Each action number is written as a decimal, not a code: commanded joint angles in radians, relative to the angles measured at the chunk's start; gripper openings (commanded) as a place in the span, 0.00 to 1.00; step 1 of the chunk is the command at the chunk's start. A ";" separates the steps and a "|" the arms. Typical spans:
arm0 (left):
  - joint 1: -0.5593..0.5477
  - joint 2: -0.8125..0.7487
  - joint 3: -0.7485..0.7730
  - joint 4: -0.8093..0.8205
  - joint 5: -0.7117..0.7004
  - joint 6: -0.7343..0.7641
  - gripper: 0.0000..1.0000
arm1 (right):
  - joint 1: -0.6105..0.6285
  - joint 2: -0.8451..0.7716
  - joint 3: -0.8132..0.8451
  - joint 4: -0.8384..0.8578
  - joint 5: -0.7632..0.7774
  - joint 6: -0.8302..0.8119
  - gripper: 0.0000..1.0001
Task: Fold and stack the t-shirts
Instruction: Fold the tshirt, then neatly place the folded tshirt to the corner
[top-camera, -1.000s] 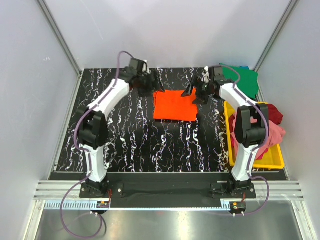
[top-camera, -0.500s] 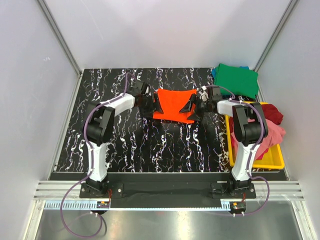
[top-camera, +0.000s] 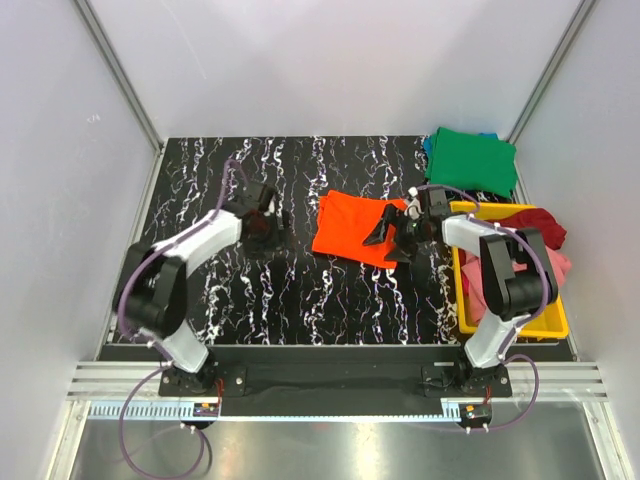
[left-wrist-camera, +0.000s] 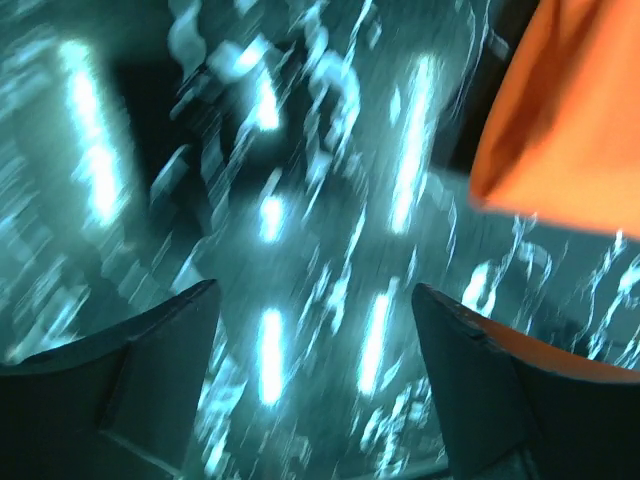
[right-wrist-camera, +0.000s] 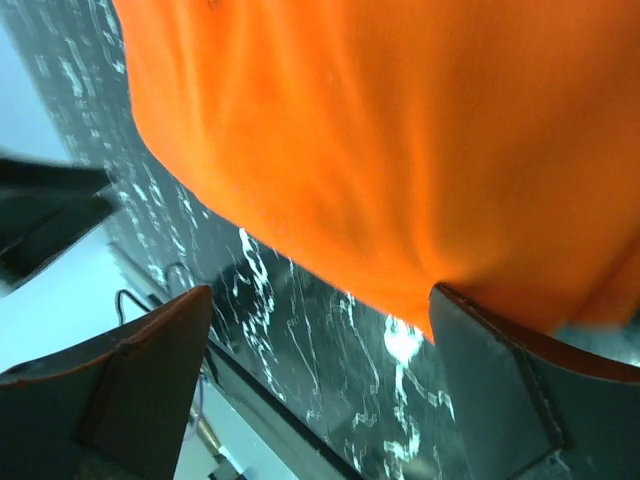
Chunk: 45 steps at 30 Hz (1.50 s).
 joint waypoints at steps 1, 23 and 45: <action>0.005 -0.224 0.033 -0.182 -0.101 0.067 0.88 | 0.007 -0.133 0.083 -0.211 0.111 -0.079 0.98; 0.003 -0.820 -0.240 -0.249 -0.218 0.142 0.98 | -0.143 0.293 0.575 -0.337 0.352 -0.192 0.99; 0.003 -0.826 -0.246 -0.241 -0.230 0.144 0.98 | -0.084 0.427 0.356 0.003 -0.085 -0.100 0.65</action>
